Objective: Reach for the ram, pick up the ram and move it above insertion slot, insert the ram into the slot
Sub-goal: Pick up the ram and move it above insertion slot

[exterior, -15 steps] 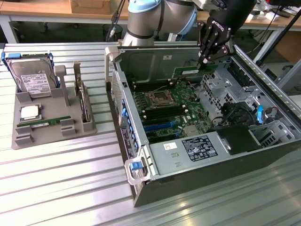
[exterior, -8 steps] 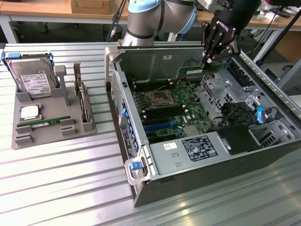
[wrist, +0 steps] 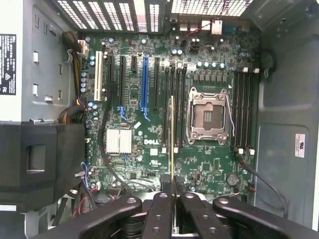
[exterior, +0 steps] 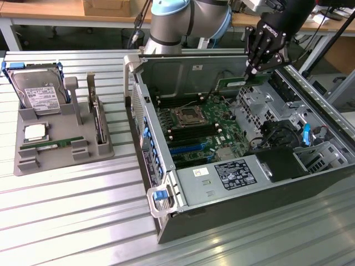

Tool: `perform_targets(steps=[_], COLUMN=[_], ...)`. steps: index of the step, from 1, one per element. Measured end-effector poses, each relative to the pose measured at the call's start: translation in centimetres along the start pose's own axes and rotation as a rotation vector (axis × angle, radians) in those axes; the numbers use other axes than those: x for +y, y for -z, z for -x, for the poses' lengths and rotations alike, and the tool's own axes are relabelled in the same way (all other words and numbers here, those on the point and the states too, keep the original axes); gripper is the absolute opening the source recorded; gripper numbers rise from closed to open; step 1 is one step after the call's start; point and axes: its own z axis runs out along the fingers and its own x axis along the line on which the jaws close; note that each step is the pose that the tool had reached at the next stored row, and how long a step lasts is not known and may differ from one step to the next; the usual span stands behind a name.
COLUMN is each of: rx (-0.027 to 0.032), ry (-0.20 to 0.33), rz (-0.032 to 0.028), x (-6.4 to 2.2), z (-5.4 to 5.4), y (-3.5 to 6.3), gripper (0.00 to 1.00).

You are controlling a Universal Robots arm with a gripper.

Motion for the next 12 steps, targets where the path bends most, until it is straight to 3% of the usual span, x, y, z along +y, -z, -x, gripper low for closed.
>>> perform_targets(steps=[5, 10, 12], rx=[0.0001, 0.0005, 0.0007], ry=[0.000, 0.000, 0.000], rz=[0.0000, 0.0000, 0.0000], x=[-1.21, -3.22, -3.66], z=[0.0, -0.1, -0.1], y=[0.06, 0.16, 0.18], gripper=[0.12, 0.12, 0.12])
